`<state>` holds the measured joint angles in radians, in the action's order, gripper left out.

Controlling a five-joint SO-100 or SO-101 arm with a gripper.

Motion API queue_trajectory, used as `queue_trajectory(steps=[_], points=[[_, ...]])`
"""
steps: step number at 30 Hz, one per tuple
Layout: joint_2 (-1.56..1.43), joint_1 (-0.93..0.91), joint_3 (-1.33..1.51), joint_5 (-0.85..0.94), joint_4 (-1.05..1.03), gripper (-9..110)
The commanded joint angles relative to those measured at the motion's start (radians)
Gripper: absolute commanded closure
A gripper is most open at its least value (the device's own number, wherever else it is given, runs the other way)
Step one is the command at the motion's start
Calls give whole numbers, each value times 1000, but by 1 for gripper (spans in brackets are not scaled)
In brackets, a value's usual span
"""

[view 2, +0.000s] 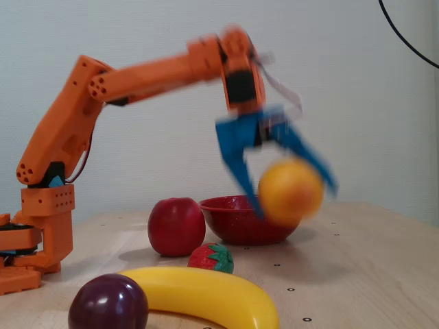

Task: Put the peach in the red bowl.

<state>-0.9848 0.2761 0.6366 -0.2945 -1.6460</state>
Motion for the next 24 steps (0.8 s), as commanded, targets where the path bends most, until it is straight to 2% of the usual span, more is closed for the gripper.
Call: queue_trajectory(steps=[1, 12, 17, 24], points=[[-210, -37, -124, 48, -21, 101], [-563, -328, -18, 258, -2, 101], [-693, -525, 127, 308, 41, 101], [-732, -741, 261, 325, 150, 101]])
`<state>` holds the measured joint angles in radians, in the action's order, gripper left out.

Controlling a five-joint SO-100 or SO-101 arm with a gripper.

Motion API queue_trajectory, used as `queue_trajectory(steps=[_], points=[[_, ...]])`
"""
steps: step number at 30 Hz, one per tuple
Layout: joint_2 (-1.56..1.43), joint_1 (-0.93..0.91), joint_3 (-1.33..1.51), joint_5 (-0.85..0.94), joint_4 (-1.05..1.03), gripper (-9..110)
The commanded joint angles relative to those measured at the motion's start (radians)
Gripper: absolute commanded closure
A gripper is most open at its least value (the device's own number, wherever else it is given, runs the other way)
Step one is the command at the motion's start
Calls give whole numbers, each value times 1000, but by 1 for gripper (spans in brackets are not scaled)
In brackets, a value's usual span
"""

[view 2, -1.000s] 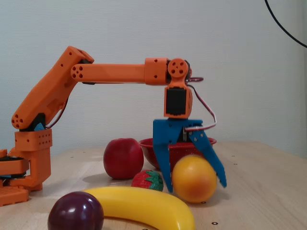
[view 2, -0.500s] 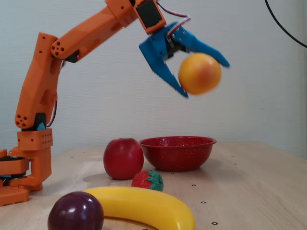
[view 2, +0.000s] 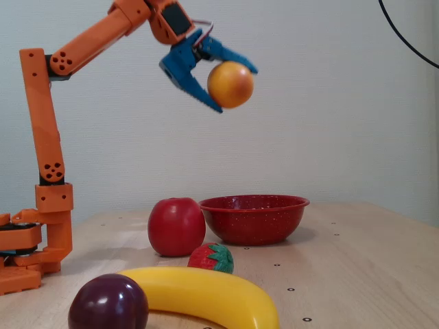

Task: Put the peach in the red bowl.

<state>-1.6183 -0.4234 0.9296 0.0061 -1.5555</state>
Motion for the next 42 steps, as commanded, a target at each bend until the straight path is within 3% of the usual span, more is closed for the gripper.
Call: queue_trajectory(steps=[1, 19, 21, 24, 26, 42], points=[[-98, -60, -9, 21, 84, 101], [249, -87, 106, -92, 348, 101], [275, -81, 115, -94, 367, 96], [302, -77, 133, -94, 357, 74], [307, -75, 164, -89, 365, 67], [348, -49, 261, -44, 489, 58]])
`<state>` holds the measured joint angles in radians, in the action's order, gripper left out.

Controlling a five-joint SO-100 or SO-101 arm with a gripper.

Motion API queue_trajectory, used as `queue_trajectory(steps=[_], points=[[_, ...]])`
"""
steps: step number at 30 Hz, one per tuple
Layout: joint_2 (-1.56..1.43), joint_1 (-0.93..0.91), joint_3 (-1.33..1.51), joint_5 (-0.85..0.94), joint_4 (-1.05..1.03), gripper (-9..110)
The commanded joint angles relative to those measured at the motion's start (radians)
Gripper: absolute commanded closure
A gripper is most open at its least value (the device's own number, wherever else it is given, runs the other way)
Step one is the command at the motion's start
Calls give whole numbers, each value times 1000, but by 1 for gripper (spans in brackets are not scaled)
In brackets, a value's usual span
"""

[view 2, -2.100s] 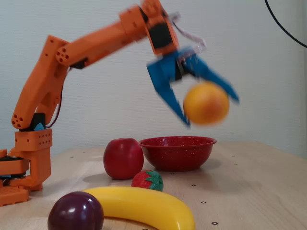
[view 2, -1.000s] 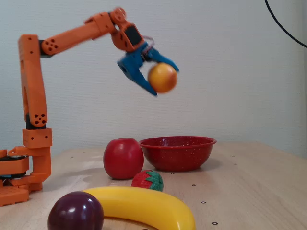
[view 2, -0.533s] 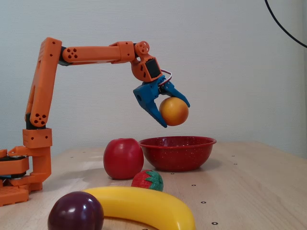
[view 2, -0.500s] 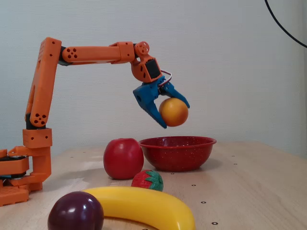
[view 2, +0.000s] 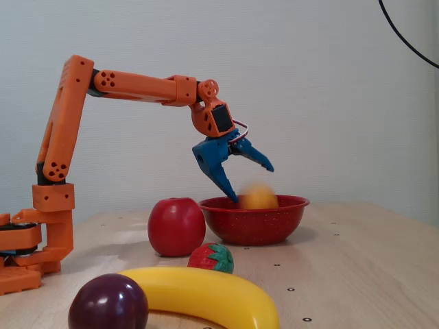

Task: Put the peach in the red bowl.

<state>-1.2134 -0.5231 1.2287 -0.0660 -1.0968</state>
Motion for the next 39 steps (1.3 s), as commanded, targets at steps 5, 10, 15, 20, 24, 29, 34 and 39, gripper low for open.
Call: queue_trajectory(steps=[5, 10, 15, 20, 24, 29, 34, 39], points=[[-64, 55, -34, 37, 29, 58], [-114, 66, -75, 63, -11, 61], [-198, 98, -92, 89, -49, 74], [-341, 160, 8, 97, -37, 100], [-479, 225, 124, 107, -26, 101], [-683, 321, 337, 104, 20, 101], [-977, 385, 701, 61, 135, 101], [-1269, 431, 1046, 3, 215, 101]])
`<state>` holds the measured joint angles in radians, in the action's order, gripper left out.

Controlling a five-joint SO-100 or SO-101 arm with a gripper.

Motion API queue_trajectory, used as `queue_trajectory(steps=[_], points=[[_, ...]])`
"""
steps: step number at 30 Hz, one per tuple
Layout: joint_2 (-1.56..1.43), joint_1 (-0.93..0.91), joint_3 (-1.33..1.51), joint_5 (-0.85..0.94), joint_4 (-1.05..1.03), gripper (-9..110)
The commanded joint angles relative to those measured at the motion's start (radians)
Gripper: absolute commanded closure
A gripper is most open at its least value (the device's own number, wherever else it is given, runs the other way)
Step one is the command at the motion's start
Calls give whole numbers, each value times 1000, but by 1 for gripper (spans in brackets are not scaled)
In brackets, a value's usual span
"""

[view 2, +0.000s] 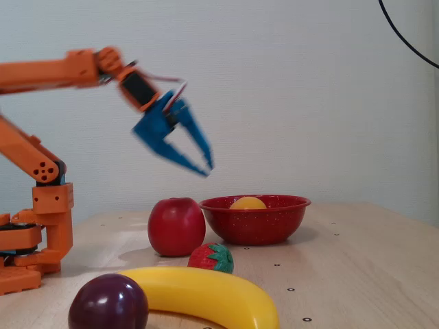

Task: Put the peach in the red bowl.

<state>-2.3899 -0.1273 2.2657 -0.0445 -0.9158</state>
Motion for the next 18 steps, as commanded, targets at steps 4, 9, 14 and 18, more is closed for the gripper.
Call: queue_trajectory(steps=[4, 9, 14, 18], points=[[-230, 86, 166, -8, 44, 101], [-411, 115, 380, -20, 107, 101], [-586, 120, 594, -23, 224, 101], [-718, 117, 741, -35, 291, 101]])
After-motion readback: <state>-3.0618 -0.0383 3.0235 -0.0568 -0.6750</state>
